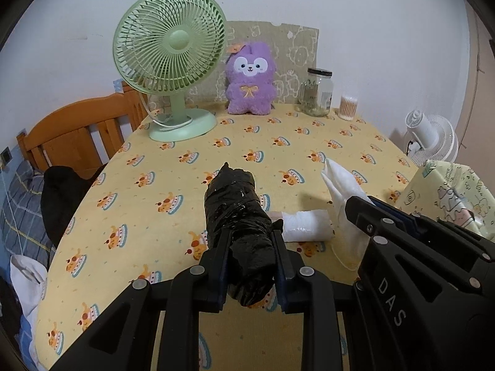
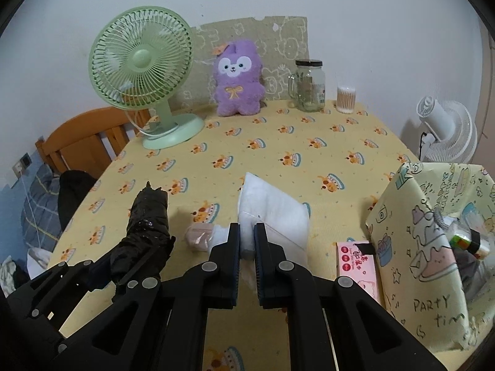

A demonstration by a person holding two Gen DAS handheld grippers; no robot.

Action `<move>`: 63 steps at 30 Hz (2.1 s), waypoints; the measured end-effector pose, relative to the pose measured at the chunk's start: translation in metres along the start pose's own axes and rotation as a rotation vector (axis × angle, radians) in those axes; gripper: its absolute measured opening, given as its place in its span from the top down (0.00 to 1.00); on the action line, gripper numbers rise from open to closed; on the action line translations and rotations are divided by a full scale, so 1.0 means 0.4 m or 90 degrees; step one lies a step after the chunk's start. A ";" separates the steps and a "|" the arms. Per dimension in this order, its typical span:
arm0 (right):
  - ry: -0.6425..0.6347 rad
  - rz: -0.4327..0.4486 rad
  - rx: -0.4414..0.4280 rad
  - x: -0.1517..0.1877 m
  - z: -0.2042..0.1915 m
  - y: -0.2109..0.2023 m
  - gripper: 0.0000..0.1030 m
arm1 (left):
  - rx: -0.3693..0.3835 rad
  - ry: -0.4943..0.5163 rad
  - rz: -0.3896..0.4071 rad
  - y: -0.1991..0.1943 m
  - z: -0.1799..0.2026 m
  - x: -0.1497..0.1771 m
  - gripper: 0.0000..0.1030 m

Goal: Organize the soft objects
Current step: 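Lift the black umbrella with the left tool while the right tool lifts the white towel toward the storage box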

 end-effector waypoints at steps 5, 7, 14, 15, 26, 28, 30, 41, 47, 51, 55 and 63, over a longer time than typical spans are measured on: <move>-0.007 0.014 -0.004 -0.005 -0.017 -0.037 0.89 | 0.000 -0.006 0.013 -0.037 -0.010 -0.002 0.77; -0.010 0.018 -0.007 -0.009 -0.024 -0.051 0.89 | 0.000 -0.009 0.020 -0.054 -0.015 -0.004 0.77; -0.019 0.033 -0.014 -0.023 -0.043 -0.098 0.89 | 0.004 -0.019 0.037 -0.107 -0.021 -0.017 0.77; -0.021 0.036 -0.015 -0.025 -0.045 -0.105 0.89 | 0.004 -0.020 0.040 -0.113 -0.022 -0.020 0.77; -0.034 0.062 -0.025 -0.059 -0.066 -0.184 0.89 | 0.020 -0.027 0.061 -0.184 -0.019 -0.054 0.77; -0.038 0.069 -0.025 -0.066 -0.070 -0.199 0.89 | 0.021 -0.024 0.066 -0.198 -0.018 -0.062 0.77; -0.039 0.072 -0.028 -0.071 -0.071 -0.210 0.89 | 0.020 -0.022 0.070 -0.207 -0.017 -0.067 0.77; -0.044 0.085 -0.040 -0.084 -0.055 -0.256 0.89 | 0.015 -0.013 0.088 -0.251 0.009 -0.085 0.77; -0.051 0.092 -0.030 -0.091 -0.033 -0.278 0.89 | 0.012 -0.013 0.105 -0.267 0.037 -0.093 0.77; -0.056 0.101 -0.020 -0.098 -0.015 -0.297 0.89 | 0.020 -0.008 0.112 -0.275 0.060 -0.101 0.77; -0.058 0.108 -0.011 -0.101 0.007 -0.313 0.89 | 0.029 -0.001 0.120 -0.284 0.083 -0.108 0.77; -0.053 0.121 0.009 -0.106 0.061 -0.343 0.89 | 0.049 0.015 0.130 -0.290 0.140 -0.119 0.77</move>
Point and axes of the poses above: each gripper's, at about its wrist camera, not at the fingertips, and y roughly the way its jaws point, z to its right, x to its underside, the point moved 5 cm from there along y, roughly the way its jaws point, and after that the axes turned 11 degrees about -x, right-handed, at the moved point
